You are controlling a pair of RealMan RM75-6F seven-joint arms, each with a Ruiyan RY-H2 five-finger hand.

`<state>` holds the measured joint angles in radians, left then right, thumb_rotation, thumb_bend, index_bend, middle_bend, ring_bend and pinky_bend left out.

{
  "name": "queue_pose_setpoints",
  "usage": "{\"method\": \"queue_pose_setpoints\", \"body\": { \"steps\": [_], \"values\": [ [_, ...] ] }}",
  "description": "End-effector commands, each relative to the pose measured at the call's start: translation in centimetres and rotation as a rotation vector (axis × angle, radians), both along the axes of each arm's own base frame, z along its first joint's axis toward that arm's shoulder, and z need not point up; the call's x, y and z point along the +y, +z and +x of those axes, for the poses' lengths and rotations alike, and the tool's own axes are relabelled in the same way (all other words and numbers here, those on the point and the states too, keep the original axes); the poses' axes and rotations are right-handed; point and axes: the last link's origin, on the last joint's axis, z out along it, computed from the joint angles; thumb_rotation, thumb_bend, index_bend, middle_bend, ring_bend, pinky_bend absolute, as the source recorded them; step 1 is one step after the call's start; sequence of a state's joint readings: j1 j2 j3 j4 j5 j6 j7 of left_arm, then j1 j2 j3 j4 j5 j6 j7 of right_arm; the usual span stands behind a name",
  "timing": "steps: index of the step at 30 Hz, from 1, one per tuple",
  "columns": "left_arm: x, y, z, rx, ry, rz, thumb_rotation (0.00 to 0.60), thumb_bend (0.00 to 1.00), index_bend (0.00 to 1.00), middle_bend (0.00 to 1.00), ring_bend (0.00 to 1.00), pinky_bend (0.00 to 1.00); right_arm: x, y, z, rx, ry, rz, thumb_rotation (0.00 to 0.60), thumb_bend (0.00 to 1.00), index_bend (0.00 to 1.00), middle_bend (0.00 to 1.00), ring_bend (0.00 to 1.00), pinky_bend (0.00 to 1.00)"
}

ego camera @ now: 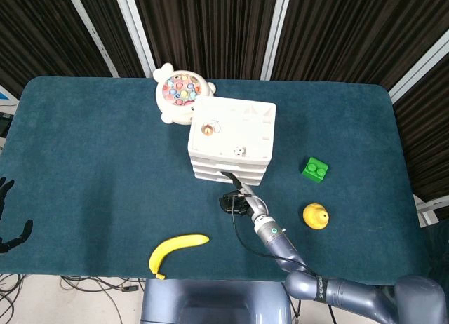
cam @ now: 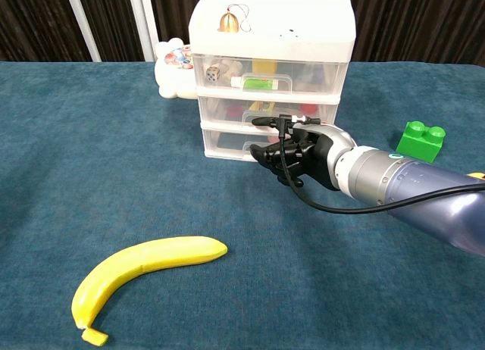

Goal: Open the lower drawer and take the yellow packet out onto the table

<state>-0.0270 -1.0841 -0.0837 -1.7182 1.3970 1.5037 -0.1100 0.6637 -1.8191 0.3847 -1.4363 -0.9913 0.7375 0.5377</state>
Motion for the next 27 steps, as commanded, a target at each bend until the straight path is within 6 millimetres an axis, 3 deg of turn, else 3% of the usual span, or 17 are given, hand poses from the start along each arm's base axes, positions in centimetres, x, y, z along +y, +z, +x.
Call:
{"method": "queue_pose_setpoints", "body": {
  "steps": [1, 27],
  "values": [
    [0.0, 0.0, 0.0, 0.0, 0.0, 0.001, 0.6, 0.35, 0.04, 0.0, 0.0, 0.0, -0.1, 0.1, 0.0, -0.001, 0.001, -0.002, 0.6, 0.55, 0.0, 0.81, 0.87, 0.93],
    [-0.1, 0.1, 0.0, 0.002, 0.003, 0.002, 0.6, 0.36, 0.04, 0.0, 0.0, 0.0, 0.0, -0.7, 1.4, -0.025, 0.015, 0.042, 0.6, 0.55, 0.0, 0.81, 0.87, 0.93]
  ]
}}
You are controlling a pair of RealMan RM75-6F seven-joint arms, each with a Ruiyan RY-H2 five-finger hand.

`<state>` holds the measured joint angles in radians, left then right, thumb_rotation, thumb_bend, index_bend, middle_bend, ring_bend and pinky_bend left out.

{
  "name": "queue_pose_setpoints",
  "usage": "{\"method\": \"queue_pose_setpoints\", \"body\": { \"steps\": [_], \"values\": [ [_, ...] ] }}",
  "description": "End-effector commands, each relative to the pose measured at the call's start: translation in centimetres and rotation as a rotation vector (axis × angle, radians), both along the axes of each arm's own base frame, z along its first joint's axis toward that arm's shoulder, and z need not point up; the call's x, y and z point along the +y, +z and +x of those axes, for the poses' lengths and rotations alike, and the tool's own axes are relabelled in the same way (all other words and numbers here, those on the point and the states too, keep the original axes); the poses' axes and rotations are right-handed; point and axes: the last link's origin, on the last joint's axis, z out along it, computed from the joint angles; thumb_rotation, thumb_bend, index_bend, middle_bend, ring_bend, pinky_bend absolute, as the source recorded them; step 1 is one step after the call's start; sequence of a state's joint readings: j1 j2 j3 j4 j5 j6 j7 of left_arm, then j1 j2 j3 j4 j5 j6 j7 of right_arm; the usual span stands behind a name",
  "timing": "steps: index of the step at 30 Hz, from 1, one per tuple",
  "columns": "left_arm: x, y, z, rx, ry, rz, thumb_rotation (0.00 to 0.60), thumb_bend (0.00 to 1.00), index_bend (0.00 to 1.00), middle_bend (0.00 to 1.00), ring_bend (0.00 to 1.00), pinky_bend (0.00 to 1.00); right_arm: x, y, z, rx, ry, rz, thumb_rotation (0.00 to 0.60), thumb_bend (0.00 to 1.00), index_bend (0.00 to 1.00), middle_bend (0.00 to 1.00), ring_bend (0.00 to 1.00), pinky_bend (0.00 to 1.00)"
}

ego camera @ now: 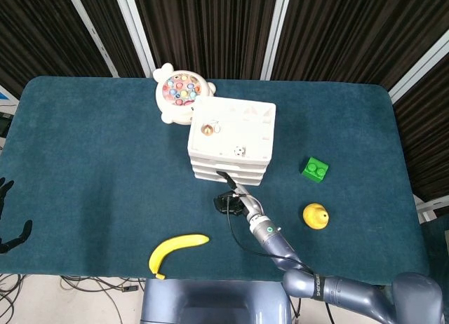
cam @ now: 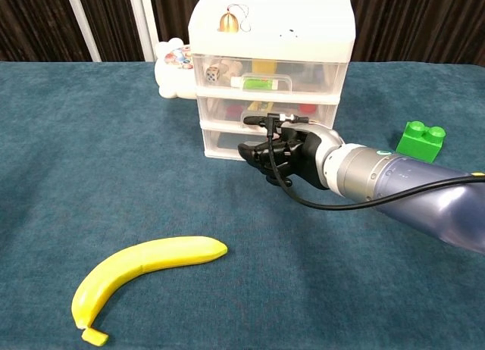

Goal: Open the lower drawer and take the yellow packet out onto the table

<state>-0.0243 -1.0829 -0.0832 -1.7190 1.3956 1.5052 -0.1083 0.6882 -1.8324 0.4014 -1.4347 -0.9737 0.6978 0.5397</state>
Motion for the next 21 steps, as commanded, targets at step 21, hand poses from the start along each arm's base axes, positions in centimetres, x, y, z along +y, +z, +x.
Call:
{"method": "queue_pose_setpoints", "body": {
  "steps": [21],
  "values": [
    [0.01, 0.08, -0.1, 0.0, 0.008, 0.007, 0.6, 0.36, 0.04, 0.0, 0.0, 0.0, -0.21, -0.41, 0.31, -0.006, 0.002, 0.021, 0.6, 0.55, 0.0, 0.81, 0.88, 0.93]
  ]
}}
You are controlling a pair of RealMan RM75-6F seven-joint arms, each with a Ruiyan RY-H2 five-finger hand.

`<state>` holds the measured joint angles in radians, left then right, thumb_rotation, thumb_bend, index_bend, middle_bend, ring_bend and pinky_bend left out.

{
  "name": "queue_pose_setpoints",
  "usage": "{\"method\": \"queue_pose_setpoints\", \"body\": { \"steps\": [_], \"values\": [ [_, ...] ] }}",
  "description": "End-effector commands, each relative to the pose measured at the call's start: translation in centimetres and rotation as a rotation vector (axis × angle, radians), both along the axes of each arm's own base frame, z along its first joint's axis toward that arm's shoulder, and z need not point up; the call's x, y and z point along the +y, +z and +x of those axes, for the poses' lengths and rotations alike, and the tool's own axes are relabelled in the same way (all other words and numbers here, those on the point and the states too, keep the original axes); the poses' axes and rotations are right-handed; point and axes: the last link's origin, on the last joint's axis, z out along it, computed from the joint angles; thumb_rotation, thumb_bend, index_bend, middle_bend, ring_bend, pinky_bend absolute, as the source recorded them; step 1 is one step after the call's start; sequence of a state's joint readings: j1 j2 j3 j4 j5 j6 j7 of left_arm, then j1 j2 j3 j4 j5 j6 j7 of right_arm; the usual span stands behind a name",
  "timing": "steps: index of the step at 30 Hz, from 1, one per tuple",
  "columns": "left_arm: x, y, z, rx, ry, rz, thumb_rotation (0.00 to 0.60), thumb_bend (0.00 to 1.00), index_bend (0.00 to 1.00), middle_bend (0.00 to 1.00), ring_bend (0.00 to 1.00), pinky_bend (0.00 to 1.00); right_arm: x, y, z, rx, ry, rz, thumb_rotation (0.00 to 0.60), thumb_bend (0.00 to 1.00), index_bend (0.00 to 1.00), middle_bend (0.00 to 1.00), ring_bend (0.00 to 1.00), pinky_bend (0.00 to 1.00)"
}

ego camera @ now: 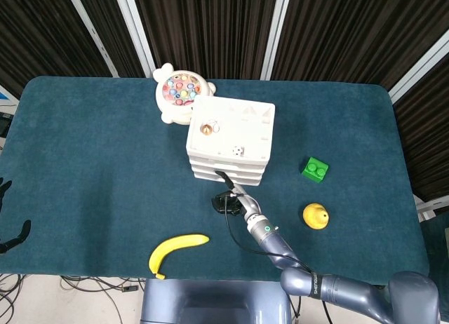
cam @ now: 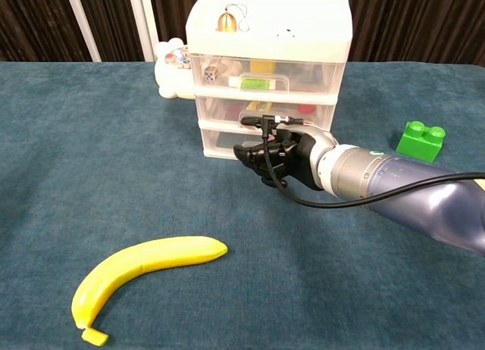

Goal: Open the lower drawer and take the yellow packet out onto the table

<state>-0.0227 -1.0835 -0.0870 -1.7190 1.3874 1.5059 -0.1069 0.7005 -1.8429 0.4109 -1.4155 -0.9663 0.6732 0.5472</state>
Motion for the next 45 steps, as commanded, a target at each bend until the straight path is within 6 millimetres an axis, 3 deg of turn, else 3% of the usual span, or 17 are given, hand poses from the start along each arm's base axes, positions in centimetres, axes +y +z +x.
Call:
{"method": "queue_pose_setpoints", "body": {
  "steps": [1, 45],
  "values": [
    [0.0, 0.0, 0.0, 0.0, 0.0, 0.0, 0.6, 0.36, 0.04, 0.0, 0.0, 0.0, 0.0, 0.0, 0.0, 0.0, 0.004, 0.005, 0.6, 0.55, 0.0, 0.81, 0.88, 0.93],
    [0.0, 0.0, 0.0, 0.007, 0.005, -0.001, 0.6, 0.36, 0.04, 0.0, 0.0, 0.0, 2.8, 0.0, 0.7, -0.043, 0.086, 0.083, 0.6, 0.55, 0.0, 0.81, 0.88, 0.93]
  ]
}}
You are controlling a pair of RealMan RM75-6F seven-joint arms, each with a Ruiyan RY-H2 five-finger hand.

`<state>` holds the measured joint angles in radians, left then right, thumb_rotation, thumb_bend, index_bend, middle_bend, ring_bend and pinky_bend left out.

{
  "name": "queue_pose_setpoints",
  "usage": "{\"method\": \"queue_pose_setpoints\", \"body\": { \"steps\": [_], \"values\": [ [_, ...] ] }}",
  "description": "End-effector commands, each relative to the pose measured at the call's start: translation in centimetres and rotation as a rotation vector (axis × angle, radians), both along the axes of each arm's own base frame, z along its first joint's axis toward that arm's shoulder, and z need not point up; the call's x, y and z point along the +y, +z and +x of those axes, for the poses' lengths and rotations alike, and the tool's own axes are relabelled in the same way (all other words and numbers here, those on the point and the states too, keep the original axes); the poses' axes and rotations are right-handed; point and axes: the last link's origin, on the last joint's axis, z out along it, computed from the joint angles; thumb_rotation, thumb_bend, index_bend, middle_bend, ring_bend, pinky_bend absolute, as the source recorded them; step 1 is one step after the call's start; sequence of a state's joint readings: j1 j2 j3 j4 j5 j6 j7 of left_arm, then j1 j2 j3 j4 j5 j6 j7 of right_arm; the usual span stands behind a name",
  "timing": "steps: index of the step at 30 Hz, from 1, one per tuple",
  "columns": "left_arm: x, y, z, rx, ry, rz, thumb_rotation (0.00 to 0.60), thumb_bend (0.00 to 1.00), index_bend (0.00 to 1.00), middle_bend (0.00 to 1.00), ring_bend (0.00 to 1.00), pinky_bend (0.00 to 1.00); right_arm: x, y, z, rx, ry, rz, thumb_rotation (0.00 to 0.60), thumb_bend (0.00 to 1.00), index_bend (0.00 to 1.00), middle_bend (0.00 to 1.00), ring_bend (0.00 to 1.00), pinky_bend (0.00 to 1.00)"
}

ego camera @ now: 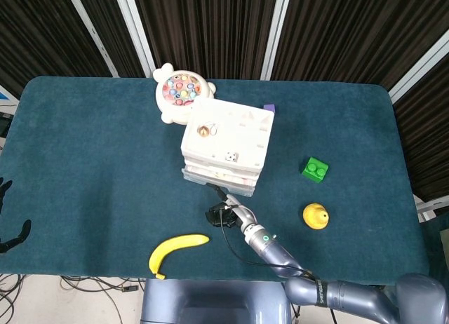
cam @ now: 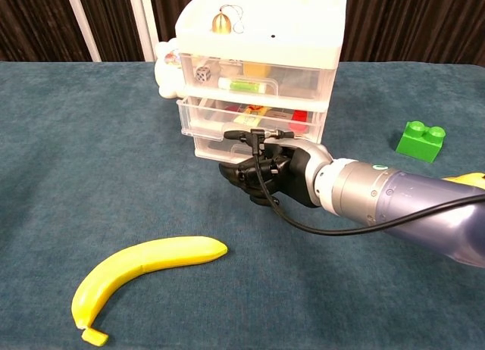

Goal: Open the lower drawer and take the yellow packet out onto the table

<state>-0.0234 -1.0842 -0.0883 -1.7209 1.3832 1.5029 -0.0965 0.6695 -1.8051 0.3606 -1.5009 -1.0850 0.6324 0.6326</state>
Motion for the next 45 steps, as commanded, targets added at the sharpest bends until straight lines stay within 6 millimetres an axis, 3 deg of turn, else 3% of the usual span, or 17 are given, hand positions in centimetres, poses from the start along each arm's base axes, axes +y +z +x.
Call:
{"method": "queue_pose_setpoints", "body": {
  "steps": [1, 45],
  "values": [
    [0.0, 0.0, 0.0, 0.0, 0.0, 0.001, 0.6, 0.36, 0.04, 0.0, 0.0, 0.0, 0.2, 0.0, -0.1, -0.001, 0.003, 0.003, 0.6, 0.55, 0.0, 0.81, 0.88, 0.93],
    [0.0, -0.1, 0.0, 0.005, 0.003, -0.003, 0.6, 0.36, 0.05, 0.0, 0.0, 0.0, 1.2, 0.7, -1.3, -0.063, 0.057, 0.082, 0.6, 0.55, 0.0, 0.81, 0.88, 0.93]
  ]
}}
